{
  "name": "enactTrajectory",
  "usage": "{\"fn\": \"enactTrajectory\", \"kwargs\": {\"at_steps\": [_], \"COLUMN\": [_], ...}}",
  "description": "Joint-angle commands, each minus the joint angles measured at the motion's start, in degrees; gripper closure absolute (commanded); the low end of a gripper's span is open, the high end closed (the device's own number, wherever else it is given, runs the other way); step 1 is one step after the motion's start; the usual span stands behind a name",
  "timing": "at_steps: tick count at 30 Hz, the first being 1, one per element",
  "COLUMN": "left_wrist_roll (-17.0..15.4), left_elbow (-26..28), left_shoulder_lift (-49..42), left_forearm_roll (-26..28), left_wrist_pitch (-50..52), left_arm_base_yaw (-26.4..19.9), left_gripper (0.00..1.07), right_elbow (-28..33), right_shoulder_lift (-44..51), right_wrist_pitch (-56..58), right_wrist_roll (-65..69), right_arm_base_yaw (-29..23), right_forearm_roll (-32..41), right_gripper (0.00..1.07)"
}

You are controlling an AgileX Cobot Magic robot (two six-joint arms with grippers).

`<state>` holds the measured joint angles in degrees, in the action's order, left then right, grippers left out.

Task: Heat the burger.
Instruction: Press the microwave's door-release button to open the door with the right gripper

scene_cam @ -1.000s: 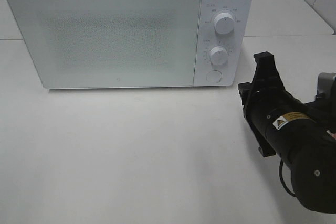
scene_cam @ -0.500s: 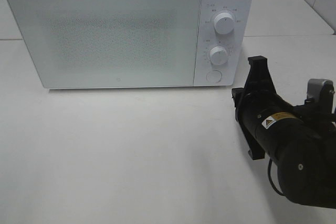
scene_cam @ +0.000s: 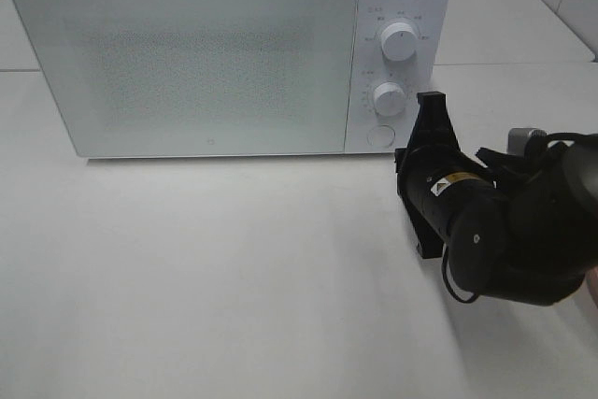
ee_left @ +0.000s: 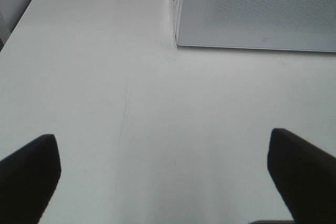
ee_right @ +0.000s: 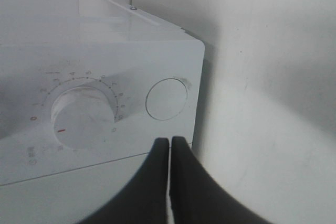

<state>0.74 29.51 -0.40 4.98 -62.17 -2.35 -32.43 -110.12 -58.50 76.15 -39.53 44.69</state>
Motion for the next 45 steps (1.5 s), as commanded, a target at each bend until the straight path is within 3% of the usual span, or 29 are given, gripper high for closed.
{"fn": "enactTrajectory", "kwargs": {"at_steps": [1, 19, 45], "left_wrist_roll": [0.0, -0.1, -0.1], "left_elbow": [0.0, 0.0, 0.0], "left_shoulder_lift": [-1.1, -0.7, -0.7], "left_forearm_roll": [0.4, 0.4, 0.4], "left_wrist_pitch": [0.9, 0.9, 0.9], "left_arm_base_yaw": [-0.2, -0.2, -0.2], "left_gripper": [0.06, 0.06, 0.06], "right_elbow": [-3.3, -13.0, -17.9], "right_shoulder_lift": [-1.5, -9.2, -13.3], "right_wrist_pitch": [2.6, 4.9, 3.4], "right_wrist_roll": [1.0, 3.0, 2.7], "right_arm_base_yaw": [2.1, 5.9, 7.3], "right_forearm_roll": [-1.5, -4.1, -4.2], "right_gripper": [1.07, 1.07, 1.07]}}
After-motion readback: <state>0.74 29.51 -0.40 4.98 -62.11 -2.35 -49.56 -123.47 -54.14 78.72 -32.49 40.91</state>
